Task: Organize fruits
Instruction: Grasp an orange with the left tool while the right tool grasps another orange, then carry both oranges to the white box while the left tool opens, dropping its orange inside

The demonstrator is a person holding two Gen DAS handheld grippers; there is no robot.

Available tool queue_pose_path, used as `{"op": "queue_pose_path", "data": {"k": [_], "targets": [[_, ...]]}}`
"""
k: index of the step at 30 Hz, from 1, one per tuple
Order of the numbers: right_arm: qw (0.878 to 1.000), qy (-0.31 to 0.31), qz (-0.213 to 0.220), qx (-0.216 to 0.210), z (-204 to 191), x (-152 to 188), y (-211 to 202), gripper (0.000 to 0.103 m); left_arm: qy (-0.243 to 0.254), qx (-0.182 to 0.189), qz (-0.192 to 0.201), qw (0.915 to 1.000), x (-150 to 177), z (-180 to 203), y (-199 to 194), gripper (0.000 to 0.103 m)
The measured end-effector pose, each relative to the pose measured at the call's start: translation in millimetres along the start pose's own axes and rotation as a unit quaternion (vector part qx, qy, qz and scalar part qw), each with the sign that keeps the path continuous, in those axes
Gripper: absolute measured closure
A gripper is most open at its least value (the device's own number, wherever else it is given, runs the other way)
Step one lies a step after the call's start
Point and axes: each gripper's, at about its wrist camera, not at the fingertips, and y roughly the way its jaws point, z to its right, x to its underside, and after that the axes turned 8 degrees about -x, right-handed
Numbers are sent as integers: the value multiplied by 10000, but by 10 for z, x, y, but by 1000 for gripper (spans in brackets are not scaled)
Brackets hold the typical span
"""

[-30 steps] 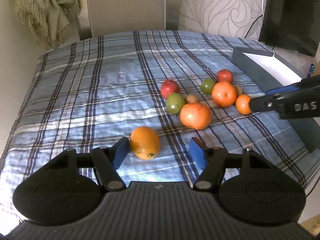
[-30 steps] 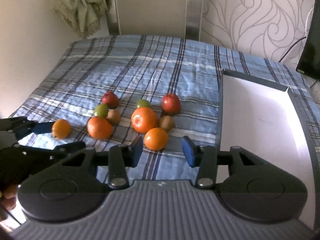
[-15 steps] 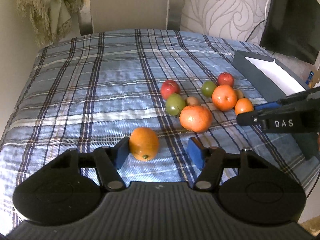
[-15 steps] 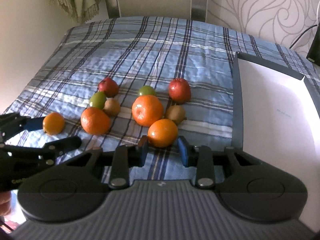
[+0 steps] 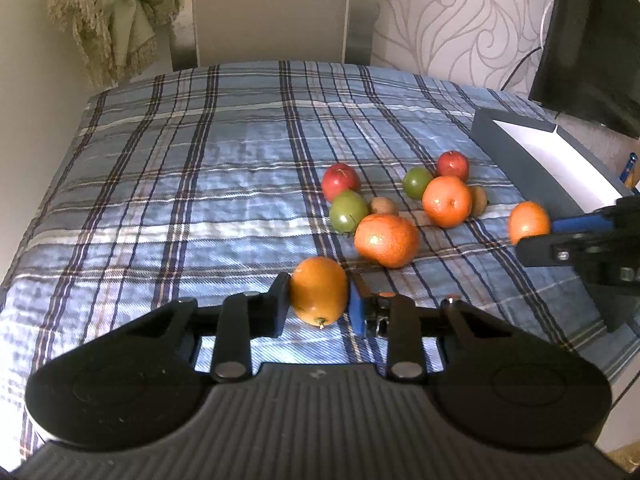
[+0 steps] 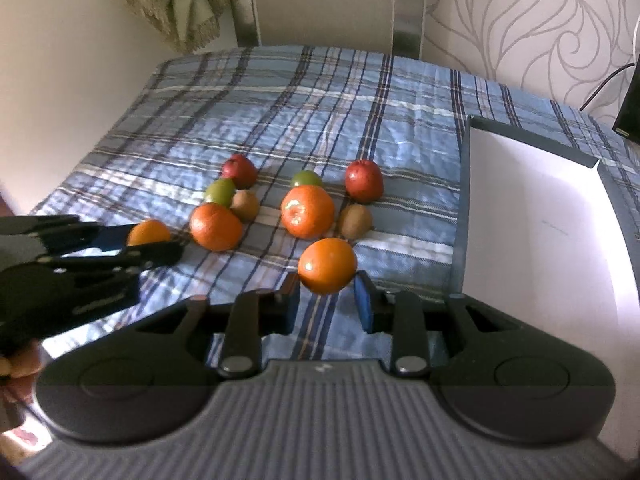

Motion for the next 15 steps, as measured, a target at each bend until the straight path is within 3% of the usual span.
{"op": "queue_pose_path", "data": {"k": [8, 15], "targets": [[9997, -154, 181, -48, -42, 9, -213, 71, 5, -14, -28, 10000, 3, 82, -111, 68], [9988, -214, 432, -83, -28, 10, -428, 71, 48, 65, 175, 9998, -194, 197, -330, 68]]}}
